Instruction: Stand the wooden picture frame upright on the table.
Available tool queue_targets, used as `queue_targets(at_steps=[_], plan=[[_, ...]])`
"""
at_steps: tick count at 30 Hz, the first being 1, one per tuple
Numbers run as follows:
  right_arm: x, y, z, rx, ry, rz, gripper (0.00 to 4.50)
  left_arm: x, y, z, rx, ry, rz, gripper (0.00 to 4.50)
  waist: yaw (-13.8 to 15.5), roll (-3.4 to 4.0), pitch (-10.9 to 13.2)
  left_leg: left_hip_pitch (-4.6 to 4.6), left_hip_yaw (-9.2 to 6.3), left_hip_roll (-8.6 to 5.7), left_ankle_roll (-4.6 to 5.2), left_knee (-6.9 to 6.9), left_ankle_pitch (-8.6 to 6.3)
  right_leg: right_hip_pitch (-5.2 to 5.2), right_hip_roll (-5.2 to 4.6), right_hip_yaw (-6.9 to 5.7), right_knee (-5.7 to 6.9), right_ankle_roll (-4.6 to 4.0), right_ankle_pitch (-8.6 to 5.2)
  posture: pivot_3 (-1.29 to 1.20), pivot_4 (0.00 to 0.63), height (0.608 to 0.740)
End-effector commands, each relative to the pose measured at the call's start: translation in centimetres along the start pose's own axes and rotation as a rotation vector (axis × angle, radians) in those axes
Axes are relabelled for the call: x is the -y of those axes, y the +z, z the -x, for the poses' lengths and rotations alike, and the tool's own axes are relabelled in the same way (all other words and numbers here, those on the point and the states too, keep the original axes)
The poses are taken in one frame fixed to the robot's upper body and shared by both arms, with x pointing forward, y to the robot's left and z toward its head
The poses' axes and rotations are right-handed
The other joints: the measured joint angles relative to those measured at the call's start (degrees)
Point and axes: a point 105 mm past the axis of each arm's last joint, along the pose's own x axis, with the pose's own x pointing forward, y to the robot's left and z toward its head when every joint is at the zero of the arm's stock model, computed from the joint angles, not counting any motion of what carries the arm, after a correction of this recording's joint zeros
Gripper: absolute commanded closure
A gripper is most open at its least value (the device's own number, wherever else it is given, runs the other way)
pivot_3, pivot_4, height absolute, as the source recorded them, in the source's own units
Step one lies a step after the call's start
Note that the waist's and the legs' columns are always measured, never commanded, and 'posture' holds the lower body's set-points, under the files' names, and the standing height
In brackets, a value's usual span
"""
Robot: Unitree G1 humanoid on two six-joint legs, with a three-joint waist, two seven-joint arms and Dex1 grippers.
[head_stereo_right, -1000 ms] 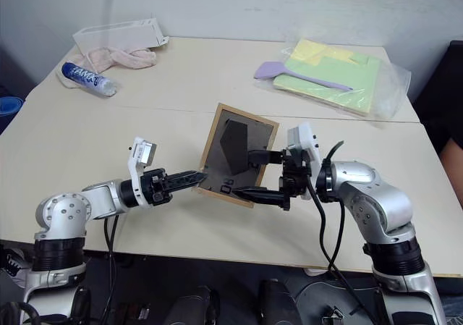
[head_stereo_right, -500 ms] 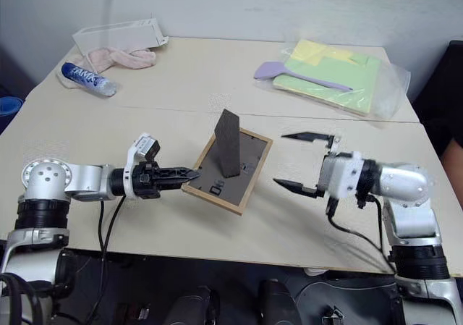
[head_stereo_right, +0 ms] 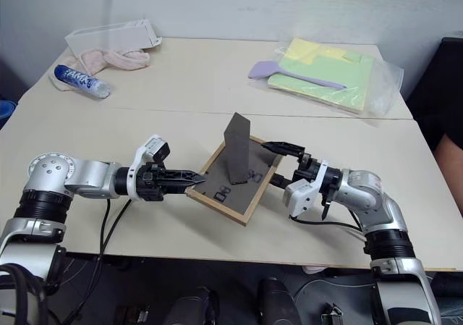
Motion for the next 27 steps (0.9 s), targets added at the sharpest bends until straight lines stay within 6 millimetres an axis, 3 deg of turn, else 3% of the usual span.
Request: queue_targets(at_steps=[1,5,6,11,15,19,21,23,25,27], plan=[[1.0,-0.1,0.5,-0.01,-0.082,0.066,1.82,1.4,0.5,0.4,0.039,-0.056,-0.018,3.28,0.0,0.0,0.0,0.0,0.0,0.0,0.0,0.0,0.0,0.0,0.0,0.0,-0.01,0.0,0.0,0.0,0.15,0.74],[1.1,-0.1,0.1,-0.013,-0.121,0.073,3.08,1.5,0.6,0.3,0.042,-0.065,-0.02,3.28,0.0,0.0,0.0,0.0,0.01,-0.01,-0.01,0.0,0.01,0.0,0.02,-0.01,0.01,0.0,0.0,0.0,0.15,0.74],[1.2,-0.2,-0.1,-0.019,-0.135,0.068,3.13,1.7,0.6,0.3,0.04,-0.07,-0.026,3.28,0.0,0.0,0.0,0.01,0.01,-0.02,-0.01,0.0,0.01,0.0,0.02,-0.01,0.01,0.0,0.0,0.0,0.15,0.74],[1.4,-0.6,-0.2,-0.031,-0.17,0.045,3.24,2.8,0.9,0.4,0.069,-0.084,-0.1,1.72,-0.1,0.0,0.0,0.01,0.02,-0.01,-0.02,0.0,0.02,0.0,0.03,0.0,0.01,-0.01,0.0,0.0,0.15,0.74],[1.9,-0.3,-0.1,0.004,-0.195,-0.028,3.24,3.6,1.6,3.8,0.23,0.046,-0.243,0.6,-0.8,0.01,0.0,0.0,0.02,0.04,-0.03,-0.02,0.02,-0.02,0.04,0.02,0.0,-0.02,-0.01,0.0,0.15,0.74],[2.5,-0.6,0.1,-0.001,-0.248,-0.297,3.24,3.4,2.6,8.1,0.438,0.206,-0.444,0.57,-1.2,0.02,0.0,0.07,-0.02,0.07,-0.07,-0.08,0.04,0.02,0.04,-0.01,0.0,-0.07,-0.04,0.0,0.15,0.74],[3.2,-0.8,0.1,0.011,-0.294,-0.518,3.24,3.6,3.4,9.7,0.527,0.288,-0.728,0.57,-1.0,0.05,0.0,0.07,-0.02,0.05,-0.06,-0.06,0.04,0.04,0.01,-0.02,-0.18,-0.08,-0.04,0.0,0.15,0.74],[3.4,-0.9,0.1,0.045,-0.304,-0.802,3.24,3.2,3.1,9.9,0.485,0.373,-0.984,0.57,-0.3,0.09,0.1,0.04,-0.02,0.05,-0.06,-0.07,0.04,0.06,0.03,-0.06,-0.27,-0.08,-0.04,0.0,0.15,0.74],[3.9,-1.2,0.1,0.091,-0.332,-1.138,3.24,1.9,2.2,9.2,0.36,0.439,-1.224,0.22,0.1,0.1,0.1,0.01,-0.03,0.06,-0.06,-0.09,0.04,0.06,0.03,-0.07,-0.33,-0.09,-0.04,0.0,0.15,0.74],[3.9,-1.8,0.1,0.104,-0.337,-1.427,3.24,1.4,1.8,8.3,0.314,0.421,-1.351,0.0,0.5,0.1,0.1,0.0,-0.03,0.05,-0.04,-0.09,0.03,0.06,-0.01,-0.07,-0.36,-0.09,-0.04,0.0,0.15,0.74]])
